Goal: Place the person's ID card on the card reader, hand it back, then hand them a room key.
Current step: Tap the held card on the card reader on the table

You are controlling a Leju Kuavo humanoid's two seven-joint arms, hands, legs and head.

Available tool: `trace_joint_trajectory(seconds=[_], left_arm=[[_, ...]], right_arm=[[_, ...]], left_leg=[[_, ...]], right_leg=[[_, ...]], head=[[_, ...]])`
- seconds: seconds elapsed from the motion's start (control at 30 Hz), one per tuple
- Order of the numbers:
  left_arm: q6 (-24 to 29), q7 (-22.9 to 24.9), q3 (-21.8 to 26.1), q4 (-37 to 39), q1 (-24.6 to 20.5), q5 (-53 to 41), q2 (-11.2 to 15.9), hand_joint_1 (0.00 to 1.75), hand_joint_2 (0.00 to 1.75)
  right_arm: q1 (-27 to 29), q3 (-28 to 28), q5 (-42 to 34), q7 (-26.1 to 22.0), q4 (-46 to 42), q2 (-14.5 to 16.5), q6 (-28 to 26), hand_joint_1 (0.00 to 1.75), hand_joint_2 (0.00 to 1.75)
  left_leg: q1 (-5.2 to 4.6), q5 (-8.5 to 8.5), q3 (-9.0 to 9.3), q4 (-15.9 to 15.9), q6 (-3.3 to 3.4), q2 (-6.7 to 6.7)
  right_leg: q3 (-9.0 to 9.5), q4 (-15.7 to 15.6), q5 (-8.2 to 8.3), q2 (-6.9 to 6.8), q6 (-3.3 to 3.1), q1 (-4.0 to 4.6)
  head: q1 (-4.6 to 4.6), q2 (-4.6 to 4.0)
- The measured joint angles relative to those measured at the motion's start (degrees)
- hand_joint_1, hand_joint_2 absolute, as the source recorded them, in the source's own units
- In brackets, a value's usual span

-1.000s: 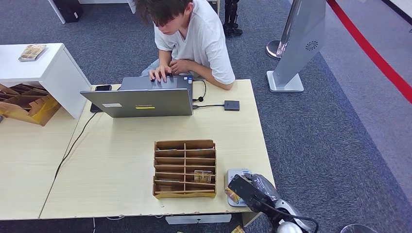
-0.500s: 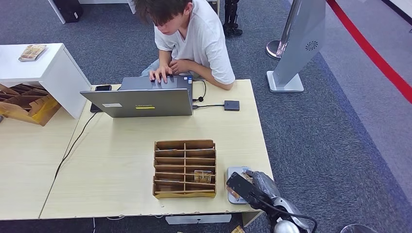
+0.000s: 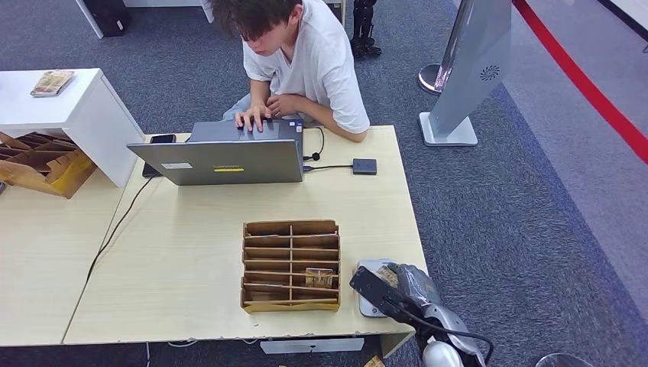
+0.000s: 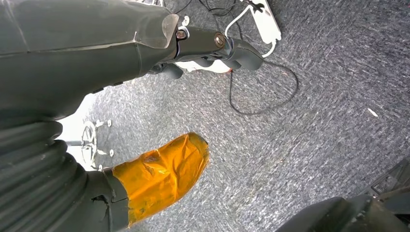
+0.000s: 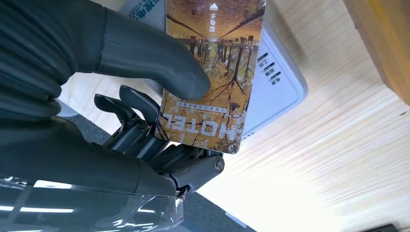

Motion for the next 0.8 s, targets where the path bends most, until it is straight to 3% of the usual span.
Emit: trace_joint_trajectory(seconds=[0.8], left_arm=[[0.39,0.3,0.05,0.0,0.21,0.02,-0.02,0.0,1.75]], right_arm=[[-1.36,-1.23,4.01,0.69,2.14,1.84,-0.96,1.75,1.75]], left_leg=[[0.0,0.01,0.13,0.0,0.01,0.0]], right_leg=[[0.13,0.0,0.02,0.0,0.02,0.0]], head=[[0.01,0.0]])
